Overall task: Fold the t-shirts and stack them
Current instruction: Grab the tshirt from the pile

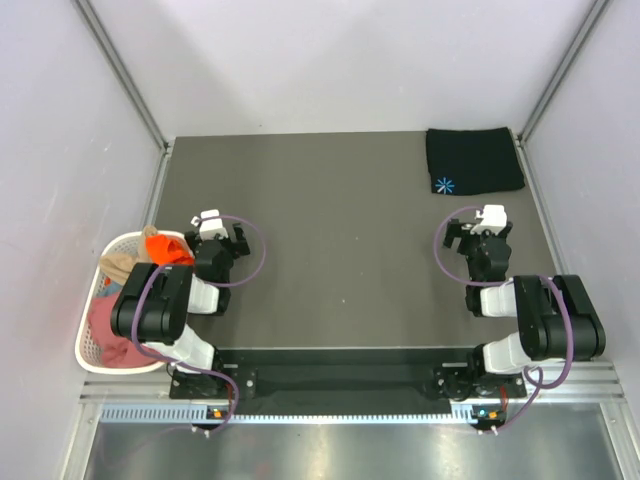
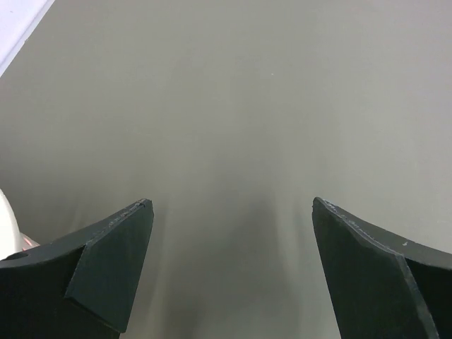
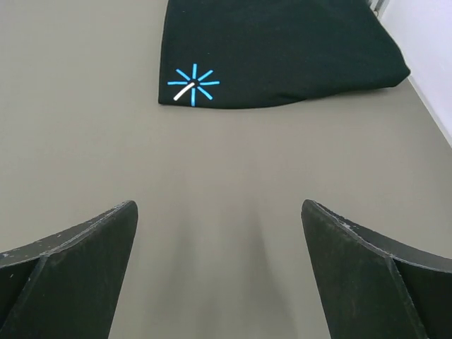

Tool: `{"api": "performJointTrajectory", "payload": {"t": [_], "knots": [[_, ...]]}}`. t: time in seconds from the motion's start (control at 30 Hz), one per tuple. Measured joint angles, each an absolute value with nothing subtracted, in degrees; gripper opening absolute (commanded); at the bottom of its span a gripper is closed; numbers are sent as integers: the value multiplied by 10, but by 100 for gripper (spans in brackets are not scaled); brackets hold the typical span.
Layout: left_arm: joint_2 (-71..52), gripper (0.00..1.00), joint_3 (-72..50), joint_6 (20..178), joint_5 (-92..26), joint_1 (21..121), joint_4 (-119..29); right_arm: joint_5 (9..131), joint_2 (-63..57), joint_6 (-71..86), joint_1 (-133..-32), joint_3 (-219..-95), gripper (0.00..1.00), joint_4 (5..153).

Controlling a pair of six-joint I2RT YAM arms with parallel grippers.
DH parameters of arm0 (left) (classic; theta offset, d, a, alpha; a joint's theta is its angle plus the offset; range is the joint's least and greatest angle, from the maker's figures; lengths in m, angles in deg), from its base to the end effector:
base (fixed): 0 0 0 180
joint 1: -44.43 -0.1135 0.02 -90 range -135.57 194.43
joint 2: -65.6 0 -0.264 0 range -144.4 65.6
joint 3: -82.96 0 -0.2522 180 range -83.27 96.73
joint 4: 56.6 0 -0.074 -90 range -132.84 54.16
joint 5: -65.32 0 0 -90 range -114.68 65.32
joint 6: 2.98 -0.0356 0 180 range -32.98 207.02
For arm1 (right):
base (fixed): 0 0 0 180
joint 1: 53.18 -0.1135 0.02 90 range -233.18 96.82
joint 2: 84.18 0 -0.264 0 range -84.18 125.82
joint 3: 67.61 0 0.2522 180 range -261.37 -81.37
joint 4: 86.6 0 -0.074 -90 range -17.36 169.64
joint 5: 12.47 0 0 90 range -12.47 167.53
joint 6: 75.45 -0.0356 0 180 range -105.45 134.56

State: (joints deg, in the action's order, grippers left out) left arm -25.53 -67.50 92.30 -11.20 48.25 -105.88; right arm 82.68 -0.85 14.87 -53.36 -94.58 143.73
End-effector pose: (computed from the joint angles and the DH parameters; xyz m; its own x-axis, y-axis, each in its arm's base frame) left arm 0.2513 -0.0085 0.1325 -0.1969 -0.0765 -0.9774 -0.1813 0.9826 -0.0404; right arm 0.2379 -0.0024 0.1542 -0.1055 -0.0059 -0.9944 0.0855 0.9962 -0.0150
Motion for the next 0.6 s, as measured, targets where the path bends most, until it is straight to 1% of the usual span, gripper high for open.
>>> {"api": "performJointTrajectory", "payload": {"t": [0.37,0.43,0.53,0.6], "knots": [[-255,99,-674,918,-134,472,-1057,829,-9,161,-534,-946,100,1437],[-231,99,-670,918,-132,472,-1022,831,-9,161,-534,-946,100,1438],[-156,99,-649,920,-128,472,-945,855,-20,161,-548,-946,100,1428],[-115,99,-617,921,-121,472,-894,877,-65,159,-561,-956,100,1355]]}}
